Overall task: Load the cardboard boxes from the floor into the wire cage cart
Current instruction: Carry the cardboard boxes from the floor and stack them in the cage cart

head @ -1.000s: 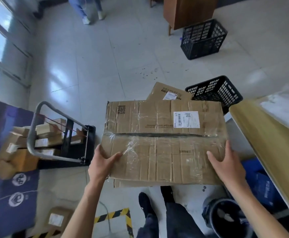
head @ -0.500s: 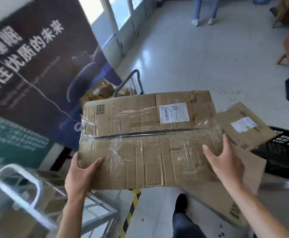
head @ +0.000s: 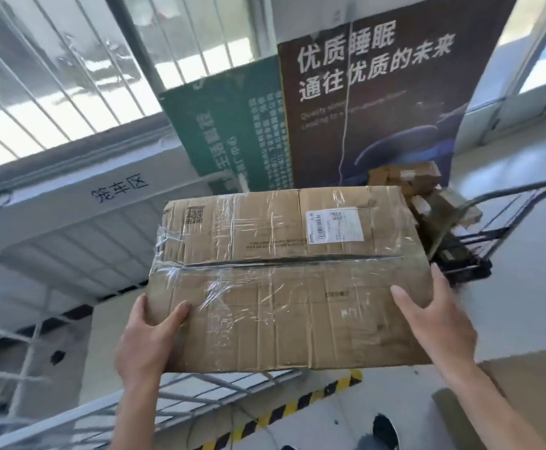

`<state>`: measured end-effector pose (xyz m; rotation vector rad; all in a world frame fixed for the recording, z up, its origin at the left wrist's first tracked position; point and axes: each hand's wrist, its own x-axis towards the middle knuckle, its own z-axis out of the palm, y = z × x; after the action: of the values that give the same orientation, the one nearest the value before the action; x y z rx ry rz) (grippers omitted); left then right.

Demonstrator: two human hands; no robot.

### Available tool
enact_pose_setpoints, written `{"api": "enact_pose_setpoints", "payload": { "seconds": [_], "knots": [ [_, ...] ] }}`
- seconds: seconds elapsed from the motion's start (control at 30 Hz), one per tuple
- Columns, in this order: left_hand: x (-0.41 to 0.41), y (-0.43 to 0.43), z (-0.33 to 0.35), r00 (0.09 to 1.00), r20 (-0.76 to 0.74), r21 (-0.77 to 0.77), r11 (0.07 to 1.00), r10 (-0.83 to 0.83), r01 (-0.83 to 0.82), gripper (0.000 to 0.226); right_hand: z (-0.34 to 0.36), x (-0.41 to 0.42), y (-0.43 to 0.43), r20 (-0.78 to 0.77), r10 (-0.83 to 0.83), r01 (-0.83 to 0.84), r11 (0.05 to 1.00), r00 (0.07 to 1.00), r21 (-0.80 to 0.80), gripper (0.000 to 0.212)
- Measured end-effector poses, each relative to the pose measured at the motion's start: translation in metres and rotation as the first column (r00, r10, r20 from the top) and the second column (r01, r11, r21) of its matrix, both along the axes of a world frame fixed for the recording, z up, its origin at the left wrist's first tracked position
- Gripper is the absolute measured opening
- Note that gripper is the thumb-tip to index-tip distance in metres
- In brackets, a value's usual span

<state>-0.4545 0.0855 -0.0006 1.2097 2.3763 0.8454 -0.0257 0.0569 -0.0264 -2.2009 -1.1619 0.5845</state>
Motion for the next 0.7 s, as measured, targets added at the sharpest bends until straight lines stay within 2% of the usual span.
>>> {"api": "enact_pose_setpoints", "payload": {
  "seconds": [0.17,0.33,0.6,0.7],
  "knots": [
    [-0.091,-0.019,0.008,0.98,-0.047,-0.038,0.98,0.195,-0.197,0.107,0.003,-0.091,0.046,0.023,0.126,-0.126,0.992,0.992,-0.002,0.083],
    [-0.159,0.004,0.006,0.946,-0.039,-0.089,0.942,0.322,-0.324,0.114,-0.008,-0.166,0.1,-0.005,0.262,-0.262,0.965,0.965,-0.001,0.08],
    [-0.231,0.051,-0.02,0.934,-0.099,-0.177,0.918,0.343,-0.356,0.109,-0.048,-0.241,0.187,-0.096,0.438,-0.447,0.887,0.894,-0.114,0.085],
    [-0.255,0.064,-0.039,0.938,-0.102,-0.264,0.9,0.332,-0.347,0.109,-0.061,-0.265,0.211,-0.119,0.454,-0.468,0.867,0.883,-0.168,0.087]
  ]
}}
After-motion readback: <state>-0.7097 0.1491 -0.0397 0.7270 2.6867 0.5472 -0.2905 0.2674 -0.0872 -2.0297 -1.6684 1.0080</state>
